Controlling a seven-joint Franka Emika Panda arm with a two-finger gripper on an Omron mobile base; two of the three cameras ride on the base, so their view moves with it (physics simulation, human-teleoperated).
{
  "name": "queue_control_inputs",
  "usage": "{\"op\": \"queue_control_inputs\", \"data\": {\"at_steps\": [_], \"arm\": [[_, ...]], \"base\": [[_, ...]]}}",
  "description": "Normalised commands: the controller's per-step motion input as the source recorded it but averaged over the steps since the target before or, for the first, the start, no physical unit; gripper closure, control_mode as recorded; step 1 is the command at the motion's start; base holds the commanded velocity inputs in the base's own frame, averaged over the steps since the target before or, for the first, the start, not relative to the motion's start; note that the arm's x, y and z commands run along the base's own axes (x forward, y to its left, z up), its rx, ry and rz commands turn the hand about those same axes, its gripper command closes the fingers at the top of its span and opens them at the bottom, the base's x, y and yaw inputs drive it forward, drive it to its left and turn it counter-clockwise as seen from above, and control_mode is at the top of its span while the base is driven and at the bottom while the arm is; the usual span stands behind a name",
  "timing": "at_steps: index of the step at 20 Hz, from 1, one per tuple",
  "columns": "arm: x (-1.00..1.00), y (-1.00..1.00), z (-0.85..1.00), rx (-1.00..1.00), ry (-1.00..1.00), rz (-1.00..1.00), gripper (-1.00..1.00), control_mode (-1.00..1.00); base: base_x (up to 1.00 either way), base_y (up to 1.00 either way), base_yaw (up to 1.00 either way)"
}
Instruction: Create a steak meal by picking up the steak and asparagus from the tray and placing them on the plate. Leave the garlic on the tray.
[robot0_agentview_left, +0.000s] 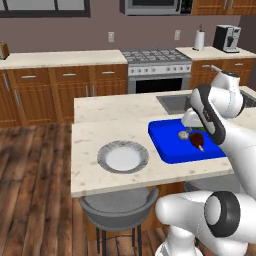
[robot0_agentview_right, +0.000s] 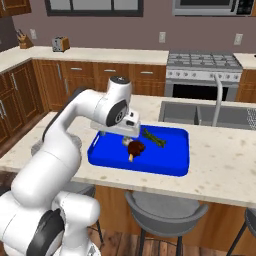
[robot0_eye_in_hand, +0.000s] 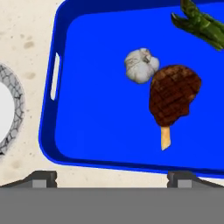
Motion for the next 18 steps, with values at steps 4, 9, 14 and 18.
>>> {"op": "queue_control_inputs", "data": {"at_steps": [4,9,14,18], "arm": [[0.23,-0.26,-0.37,0.00,0.05,0.00,-1.00,-1.00],[0.19,-0.32,-0.39,0.00,0.08,0.00,-1.00,-1.00],[0.10,-0.33,-0.27,0.00,0.06,0.00,-1.00,-1.00],[0.12,-0.22,-0.27,0.00,0.07,0.00,-1.00,-1.00]], "base": [[0.00,0.00,0.00],[0.00,0.00,0.00],[0.00,0.00,0.00],[0.00,0.00,0.00]]}}
